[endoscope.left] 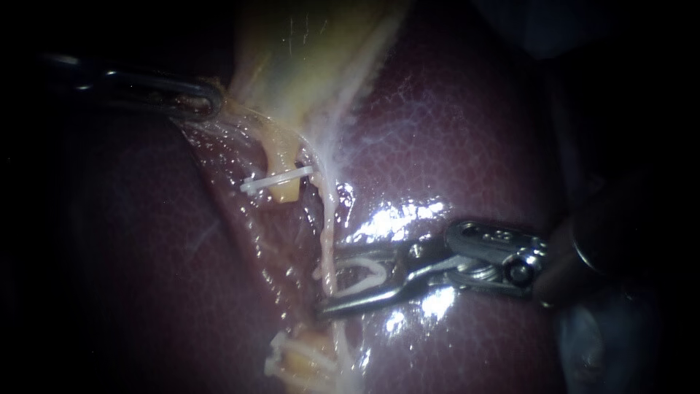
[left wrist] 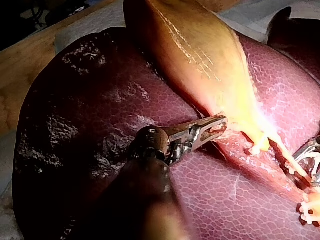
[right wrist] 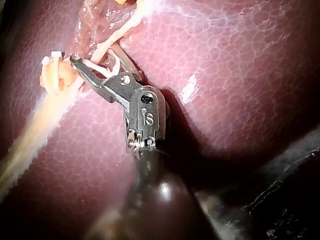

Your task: Clipping first clip right tube

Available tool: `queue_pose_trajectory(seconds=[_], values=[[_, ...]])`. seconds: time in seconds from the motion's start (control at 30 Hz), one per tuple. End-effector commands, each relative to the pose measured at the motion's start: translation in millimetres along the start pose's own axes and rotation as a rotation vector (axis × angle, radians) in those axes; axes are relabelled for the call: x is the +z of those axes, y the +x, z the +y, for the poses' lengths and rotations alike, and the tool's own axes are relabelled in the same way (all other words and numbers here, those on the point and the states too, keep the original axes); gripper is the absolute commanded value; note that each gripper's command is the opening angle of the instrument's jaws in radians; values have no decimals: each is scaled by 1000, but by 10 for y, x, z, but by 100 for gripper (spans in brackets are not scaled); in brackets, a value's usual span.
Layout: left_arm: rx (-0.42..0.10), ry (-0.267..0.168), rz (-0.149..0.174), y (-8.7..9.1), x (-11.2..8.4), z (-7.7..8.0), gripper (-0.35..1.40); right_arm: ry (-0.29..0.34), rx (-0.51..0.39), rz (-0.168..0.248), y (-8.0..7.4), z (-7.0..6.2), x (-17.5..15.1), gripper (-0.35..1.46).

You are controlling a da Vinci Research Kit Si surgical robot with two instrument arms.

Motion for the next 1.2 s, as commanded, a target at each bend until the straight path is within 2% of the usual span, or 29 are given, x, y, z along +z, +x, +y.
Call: queue_pose_trajectory(seconds=[0.03,0.23,0.33,0.5,0.7,0.83,1.03,1.2], values=[[0,0,0,0,0,0,-35,12,8,8,2,-3,1,49],[0,0,0,0,0,0,-35,109,68,61,9,-24,10,49],[0,0,0,0,0,0,-35,149,82,62,15,-38,12,49],[0,0,0,0,0,0,-35,162,79,67,22,-54,13,49],[0,0,0,0,0,0,-35,162,79,67,21,-52,10,43],[0,0,0,0,0,0,-35,161,79,67,18,-49,5,30],[0,0,0,0,-1,0,-35,173,76,59,15,-46,2,7],[0,0,0,0,0,0,-35,197,72,46,14,-47,3,-29]])
